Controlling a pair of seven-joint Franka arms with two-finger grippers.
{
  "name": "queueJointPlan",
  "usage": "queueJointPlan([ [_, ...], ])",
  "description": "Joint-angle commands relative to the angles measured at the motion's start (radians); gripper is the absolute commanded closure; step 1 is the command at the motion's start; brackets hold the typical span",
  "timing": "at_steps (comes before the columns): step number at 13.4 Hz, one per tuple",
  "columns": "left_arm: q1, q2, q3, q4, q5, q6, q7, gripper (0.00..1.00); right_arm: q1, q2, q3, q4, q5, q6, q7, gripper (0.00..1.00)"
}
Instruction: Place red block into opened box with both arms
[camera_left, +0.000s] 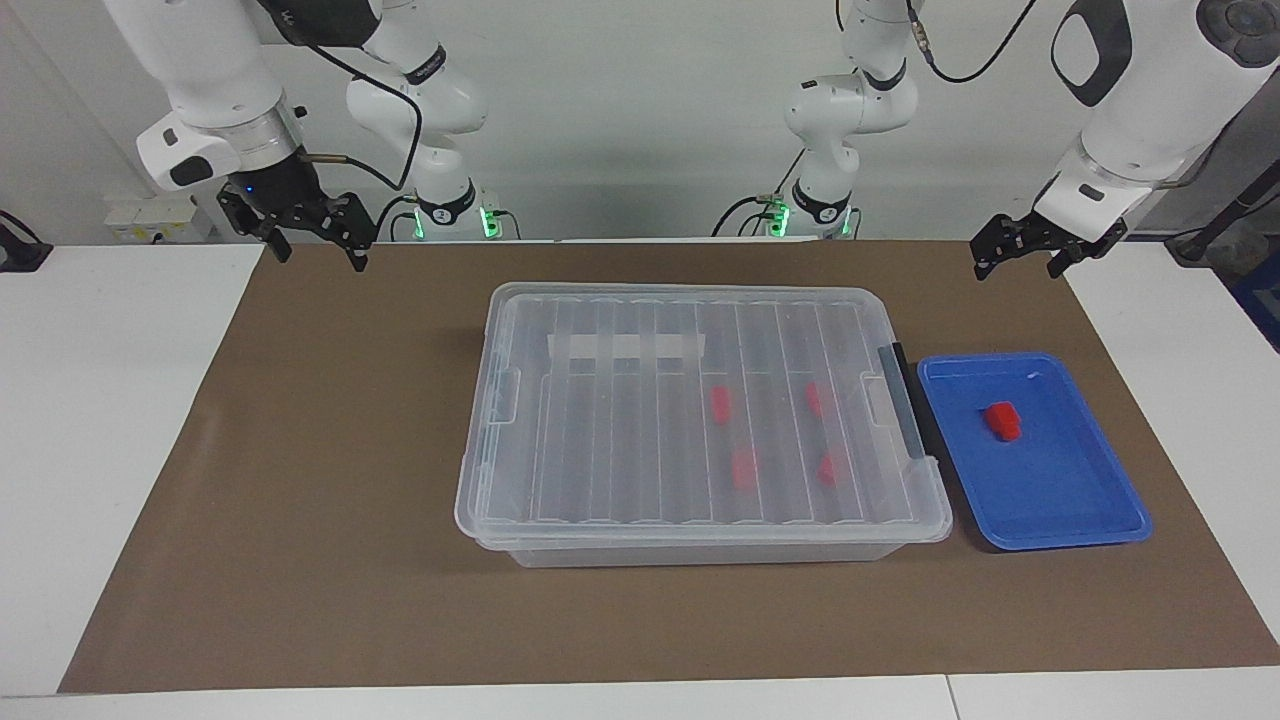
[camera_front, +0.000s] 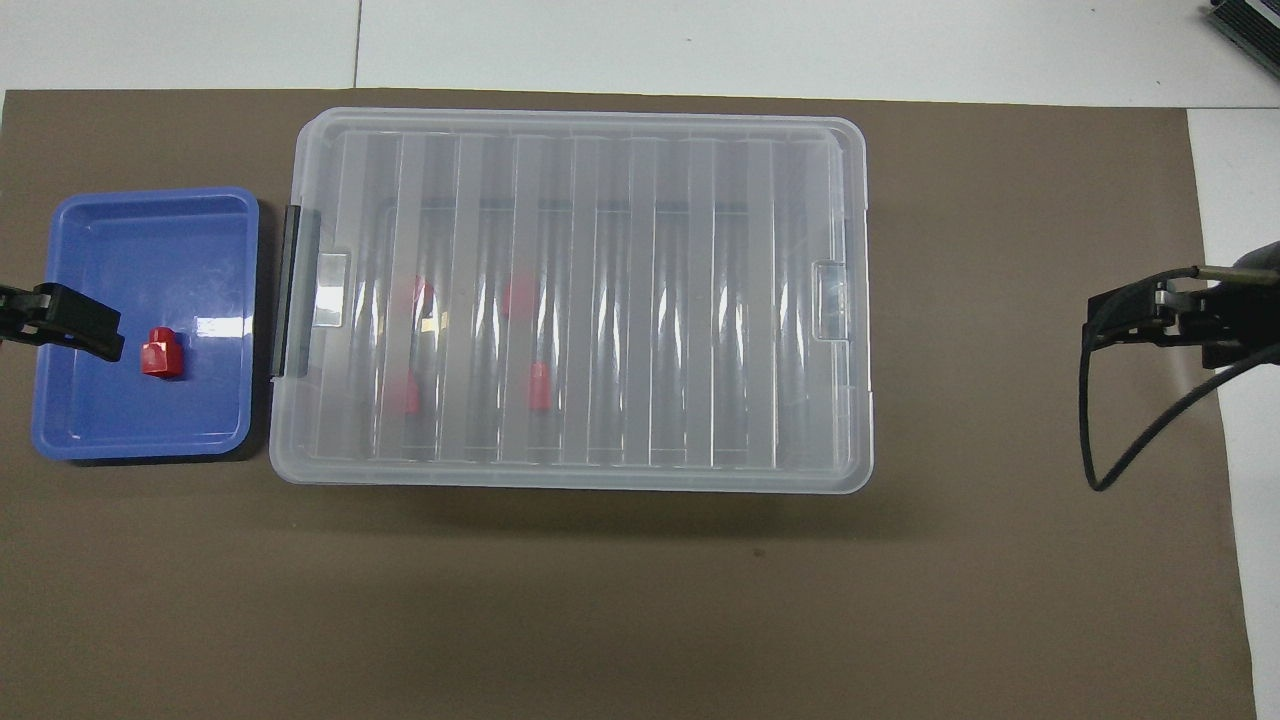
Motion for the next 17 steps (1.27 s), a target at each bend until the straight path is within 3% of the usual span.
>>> queueJointPlan([
  [1,0.004,-0.028,-0.003,-0.036,0.016,0.020,-0.009,0.00,-0.006,-0.027,0.006,-0.035,-0.014,0.023,0.009,0.00],
  [10,0.004,-0.028,-0.003,-0.036,0.016,0.022,-0.009,0.00,0.000,-0.034,0.006,-0.155,-0.008,0.210,0.007,0.01],
  [15,0.004,-0.028,-0.003,-0.036,0.016,0.020,-0.009,0.00,0.054,0.032,0.012,-0.195,-0.007,0.360,0.056,0.01],
  [17,0.004,-0.028,-0.003,-0.036,0.016,0.022,-0.009,0.00,0.093,0.071,0.012,-0.195,-0.007,0.420,0.079,0.06],
])
